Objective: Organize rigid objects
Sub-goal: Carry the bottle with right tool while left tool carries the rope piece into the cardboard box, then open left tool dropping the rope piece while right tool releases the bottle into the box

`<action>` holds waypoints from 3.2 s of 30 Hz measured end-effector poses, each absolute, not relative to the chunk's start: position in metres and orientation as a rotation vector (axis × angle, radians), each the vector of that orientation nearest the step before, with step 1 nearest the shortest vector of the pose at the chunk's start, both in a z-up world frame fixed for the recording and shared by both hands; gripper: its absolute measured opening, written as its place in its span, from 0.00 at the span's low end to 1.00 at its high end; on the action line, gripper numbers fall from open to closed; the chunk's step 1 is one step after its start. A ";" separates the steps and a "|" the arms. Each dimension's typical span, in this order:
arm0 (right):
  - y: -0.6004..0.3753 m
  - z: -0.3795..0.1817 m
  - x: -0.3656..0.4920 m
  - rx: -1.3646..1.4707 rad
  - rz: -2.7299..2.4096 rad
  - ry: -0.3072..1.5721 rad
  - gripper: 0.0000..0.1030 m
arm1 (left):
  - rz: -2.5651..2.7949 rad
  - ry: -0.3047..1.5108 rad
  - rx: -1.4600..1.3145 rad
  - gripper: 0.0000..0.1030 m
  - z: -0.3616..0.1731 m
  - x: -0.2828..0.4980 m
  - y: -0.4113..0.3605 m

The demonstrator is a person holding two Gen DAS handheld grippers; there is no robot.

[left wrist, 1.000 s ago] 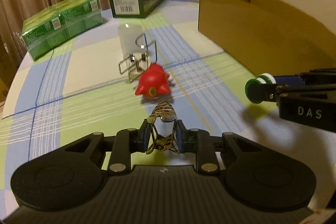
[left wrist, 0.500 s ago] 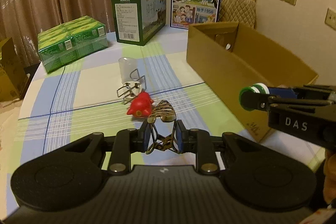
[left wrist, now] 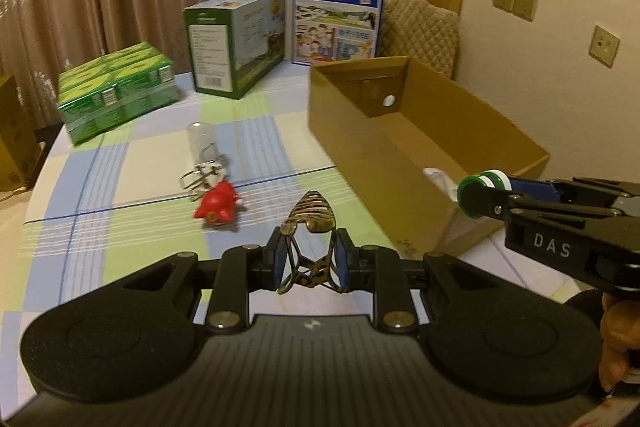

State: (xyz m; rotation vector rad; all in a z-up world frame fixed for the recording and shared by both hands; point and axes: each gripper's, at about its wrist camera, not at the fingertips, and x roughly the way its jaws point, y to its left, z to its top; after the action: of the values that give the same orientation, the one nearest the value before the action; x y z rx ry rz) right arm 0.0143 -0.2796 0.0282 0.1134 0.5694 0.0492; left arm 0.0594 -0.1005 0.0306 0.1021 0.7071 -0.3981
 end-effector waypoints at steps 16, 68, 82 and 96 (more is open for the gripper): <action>-0.362 0.042 0.017 0.099 -0.048 0.553 0.28 | -0.523 0.673 0.138 0.20 0.052 0.073 -0.192; -0.438 0.005 0.136 0.175 -0.003 0.735 0.28 | -0.516 0.854 0.178 0.20 0.000 0.209 -0.282; -0.439 0.003 0.136 0.180 -0.006 0.737 0.28 | -0.519 0.847 0.189 0.21 -0.001 0.217 -0.284; -0.432 0.005 0.137 0.189 -0.003 0.738 0.28 | -0.506 0.832 0.179 0.21 0.006 0.209 -0.272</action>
State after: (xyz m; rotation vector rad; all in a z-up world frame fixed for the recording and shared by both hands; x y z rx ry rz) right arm 0.1366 -0.4322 0.0048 0.1889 0.7377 -0.0035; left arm 0.2088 -0.2723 0.0064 0.1788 0.8323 -0.5062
